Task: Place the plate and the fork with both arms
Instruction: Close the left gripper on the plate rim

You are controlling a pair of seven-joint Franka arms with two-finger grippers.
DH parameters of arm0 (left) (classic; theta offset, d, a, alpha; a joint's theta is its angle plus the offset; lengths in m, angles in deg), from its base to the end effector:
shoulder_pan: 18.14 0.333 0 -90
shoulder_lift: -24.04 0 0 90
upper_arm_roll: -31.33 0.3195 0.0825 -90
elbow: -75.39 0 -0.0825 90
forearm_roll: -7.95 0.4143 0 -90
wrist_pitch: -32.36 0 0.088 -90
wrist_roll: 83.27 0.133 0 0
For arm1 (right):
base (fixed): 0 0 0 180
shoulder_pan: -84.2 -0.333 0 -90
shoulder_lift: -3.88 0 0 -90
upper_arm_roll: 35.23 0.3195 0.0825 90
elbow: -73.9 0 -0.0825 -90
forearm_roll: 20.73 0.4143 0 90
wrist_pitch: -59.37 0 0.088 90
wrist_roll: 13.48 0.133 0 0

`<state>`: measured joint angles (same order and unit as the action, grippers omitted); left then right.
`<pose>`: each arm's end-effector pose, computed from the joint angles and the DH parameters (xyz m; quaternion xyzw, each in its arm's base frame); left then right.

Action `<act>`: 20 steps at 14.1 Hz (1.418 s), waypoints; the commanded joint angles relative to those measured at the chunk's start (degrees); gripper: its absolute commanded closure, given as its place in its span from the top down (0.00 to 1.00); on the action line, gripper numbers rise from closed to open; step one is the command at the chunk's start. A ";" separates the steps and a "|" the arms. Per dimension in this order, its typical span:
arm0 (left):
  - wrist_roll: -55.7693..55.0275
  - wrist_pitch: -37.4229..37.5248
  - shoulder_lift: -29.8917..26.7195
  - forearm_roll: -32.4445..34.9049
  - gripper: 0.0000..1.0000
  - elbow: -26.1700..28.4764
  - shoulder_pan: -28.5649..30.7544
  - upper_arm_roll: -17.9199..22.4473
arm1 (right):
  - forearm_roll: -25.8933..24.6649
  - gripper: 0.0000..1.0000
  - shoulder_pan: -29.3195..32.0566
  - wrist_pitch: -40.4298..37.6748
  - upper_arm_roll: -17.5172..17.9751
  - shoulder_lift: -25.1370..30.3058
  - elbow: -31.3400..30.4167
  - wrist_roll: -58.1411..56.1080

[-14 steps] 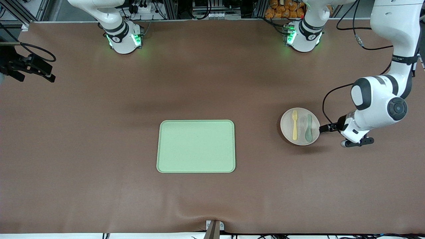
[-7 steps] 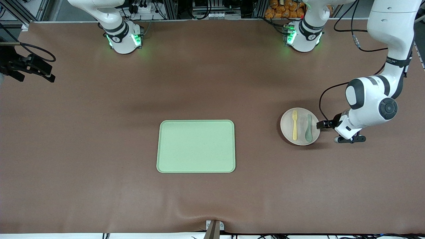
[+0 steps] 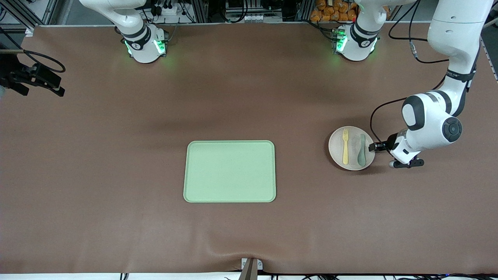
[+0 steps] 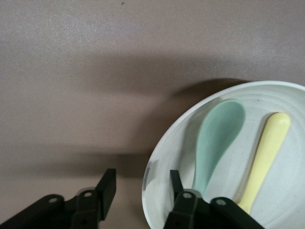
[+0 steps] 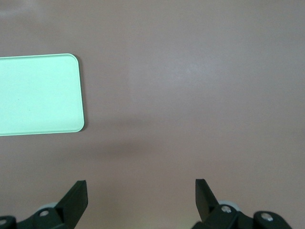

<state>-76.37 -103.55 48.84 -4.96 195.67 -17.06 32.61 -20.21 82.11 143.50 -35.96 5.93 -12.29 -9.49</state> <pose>0.5798 0.0178 0.1511 0.9935 0.0468 -0.0734 0.0730 0.5625 0.0145 0.6466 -0.9997 0.0225 0.0003 0.0047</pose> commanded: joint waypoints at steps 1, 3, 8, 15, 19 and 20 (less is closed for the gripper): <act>1.44 -1.63 0.60 -1.33 0.44 0.48 0.50 -0.93 | 0.36 1.00 0.42 -0.55 0.03 -0.46 0.85 -0.30; 1.97 -1.72 0.95 -1.33 0.35 0.48 0.50 -1.02 | 0.36 1.00 0.42 -0.55 0.03 -0.46 0.85 -0.30; 1.97 -1.72 1.30 -1.51 0.15 0.31 0.50 -1.02 | 0.45 1.00 0.42 -0.55 0.03 -0.46 0.85 -0.30; 3.02 -1.63 1.04 -3.00 0.00 0.39 0.67 -1.19 | 0.36 1.00 0.42 -0.63 0.03 -0.46 0.85 -0.30; 4.69 -0.93 0.16 -5.36 0.00 0.04 3.83 -4.61 | 0.45 1.00 0.42 -0.63 0.03 -0.46 0.85 -0.30; 4.78 -0.75 -0.01 -6.33 0.00 -0.13 5.32 -6.62 | 0.36 1.00 0.42 -0.63 0.03 -0.46 0.85 -0.30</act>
<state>-72.82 -104.09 49.60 -8.91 195.36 -14.41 29.30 -20.21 82.11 143.47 -35.97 5.92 -12.29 -9.49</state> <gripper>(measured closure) 0.947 0.000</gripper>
